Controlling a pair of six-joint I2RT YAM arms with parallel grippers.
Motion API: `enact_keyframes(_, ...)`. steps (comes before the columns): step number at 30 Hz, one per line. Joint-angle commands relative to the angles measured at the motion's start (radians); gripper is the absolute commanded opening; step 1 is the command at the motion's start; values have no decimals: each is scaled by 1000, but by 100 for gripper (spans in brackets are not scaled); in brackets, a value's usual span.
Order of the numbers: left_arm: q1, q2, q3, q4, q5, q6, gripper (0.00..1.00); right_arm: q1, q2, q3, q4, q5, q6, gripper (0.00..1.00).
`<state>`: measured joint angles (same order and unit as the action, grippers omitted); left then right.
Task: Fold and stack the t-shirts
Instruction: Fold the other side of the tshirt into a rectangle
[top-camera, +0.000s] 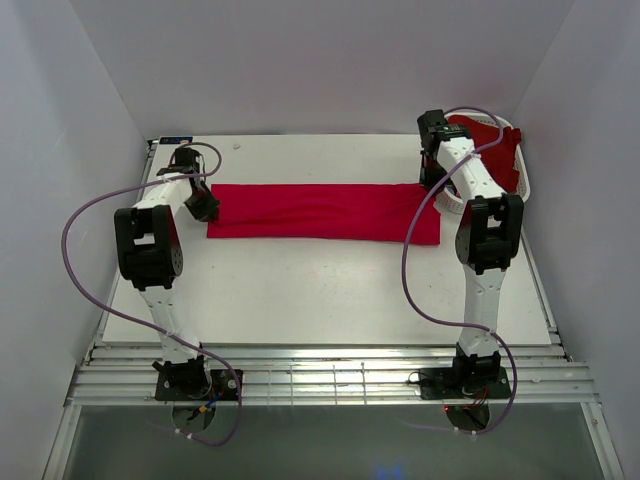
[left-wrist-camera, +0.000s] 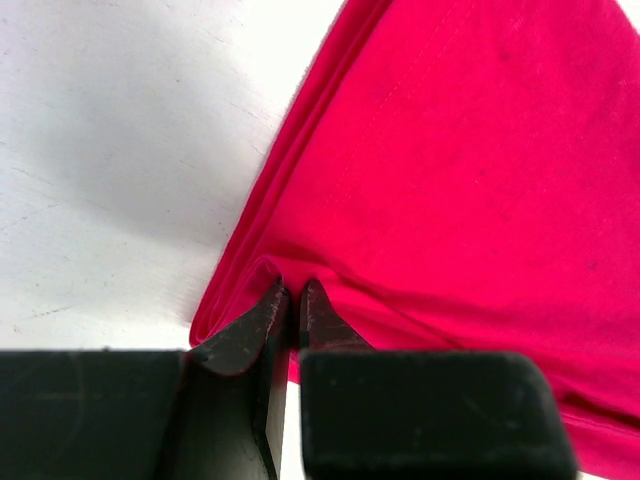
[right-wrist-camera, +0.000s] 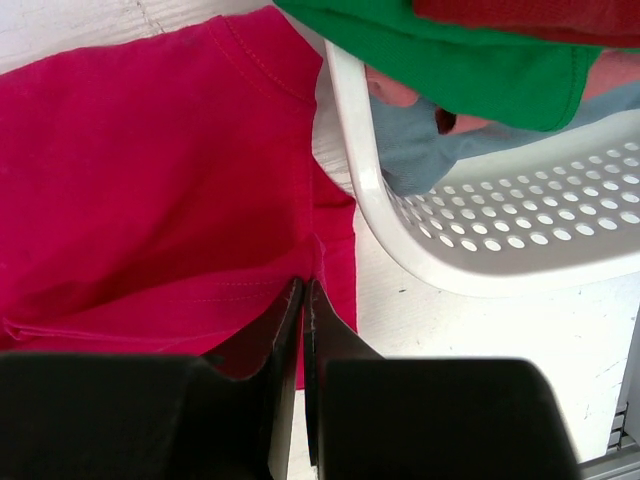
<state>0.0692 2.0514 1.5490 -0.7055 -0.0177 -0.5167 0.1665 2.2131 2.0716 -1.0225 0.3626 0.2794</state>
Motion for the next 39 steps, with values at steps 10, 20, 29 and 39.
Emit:
enact_keyframes(10,26,-59,5,32,-11,-5,8,-22,-12,22,4,-4,-3,8)
enact_keyframes(20,35,-45,16,47,-31,-8,8,-24,28,53,6,2,-5,8)
enact_keyframes(29,37,7,59,63,-30,-11,8,-30,79,96,13,4,-6,8)
enact_keyframes(39,37,-42,125,58,-210,-6,87,-30,74,157,85,61,-57,46)
